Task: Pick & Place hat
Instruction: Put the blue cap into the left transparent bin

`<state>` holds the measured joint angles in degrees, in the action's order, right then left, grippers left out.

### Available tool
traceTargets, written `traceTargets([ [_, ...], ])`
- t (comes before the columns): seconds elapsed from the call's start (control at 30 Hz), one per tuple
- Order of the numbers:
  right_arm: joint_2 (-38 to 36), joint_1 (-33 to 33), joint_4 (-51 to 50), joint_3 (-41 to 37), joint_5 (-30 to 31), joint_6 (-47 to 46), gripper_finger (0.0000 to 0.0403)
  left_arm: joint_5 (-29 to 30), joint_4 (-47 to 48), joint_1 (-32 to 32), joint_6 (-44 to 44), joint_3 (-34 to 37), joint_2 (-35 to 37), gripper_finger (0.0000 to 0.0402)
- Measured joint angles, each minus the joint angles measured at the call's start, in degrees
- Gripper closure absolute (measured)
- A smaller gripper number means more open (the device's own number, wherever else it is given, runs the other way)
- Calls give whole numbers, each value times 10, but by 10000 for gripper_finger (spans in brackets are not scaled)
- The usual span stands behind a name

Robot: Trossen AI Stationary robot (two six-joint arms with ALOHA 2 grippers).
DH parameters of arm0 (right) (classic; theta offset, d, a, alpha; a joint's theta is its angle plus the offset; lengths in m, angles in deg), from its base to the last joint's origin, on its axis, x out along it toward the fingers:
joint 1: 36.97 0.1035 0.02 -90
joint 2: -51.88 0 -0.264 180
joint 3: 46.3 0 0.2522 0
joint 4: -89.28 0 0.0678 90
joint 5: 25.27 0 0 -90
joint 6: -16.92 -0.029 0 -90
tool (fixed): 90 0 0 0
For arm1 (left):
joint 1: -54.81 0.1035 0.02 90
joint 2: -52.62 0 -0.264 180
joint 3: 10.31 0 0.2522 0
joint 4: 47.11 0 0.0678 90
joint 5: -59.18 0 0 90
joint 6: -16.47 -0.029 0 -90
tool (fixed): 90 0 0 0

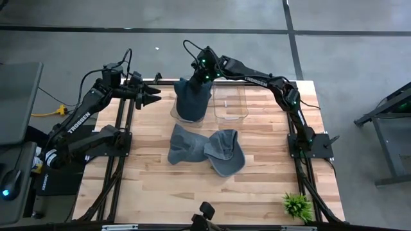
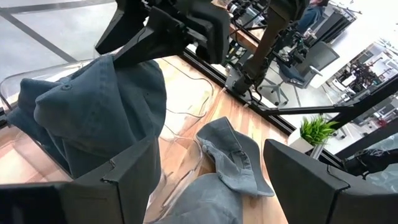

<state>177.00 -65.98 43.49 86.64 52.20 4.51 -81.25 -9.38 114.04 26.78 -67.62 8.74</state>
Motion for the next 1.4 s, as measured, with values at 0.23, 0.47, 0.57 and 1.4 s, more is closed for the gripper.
traceTargets([
  [0.23, 0, 1, -1, 0, -3, -6, 318, 0, 2, 0, 0, 0, 0, 129],
  [0.47, 0, 2, -7, 0, -16, 10, 384, 0, 2, 0, 0, 0, 0, 129],
  [0.57, 0, 3, -7, 0, -29, 15, 386, -1, 2, 0, 0, 0, 0, 129],
  [1.4, -61, 88, -70, 0, 105, 21, 354, -1, 2, 0, -1, 0, 0, 129],
])
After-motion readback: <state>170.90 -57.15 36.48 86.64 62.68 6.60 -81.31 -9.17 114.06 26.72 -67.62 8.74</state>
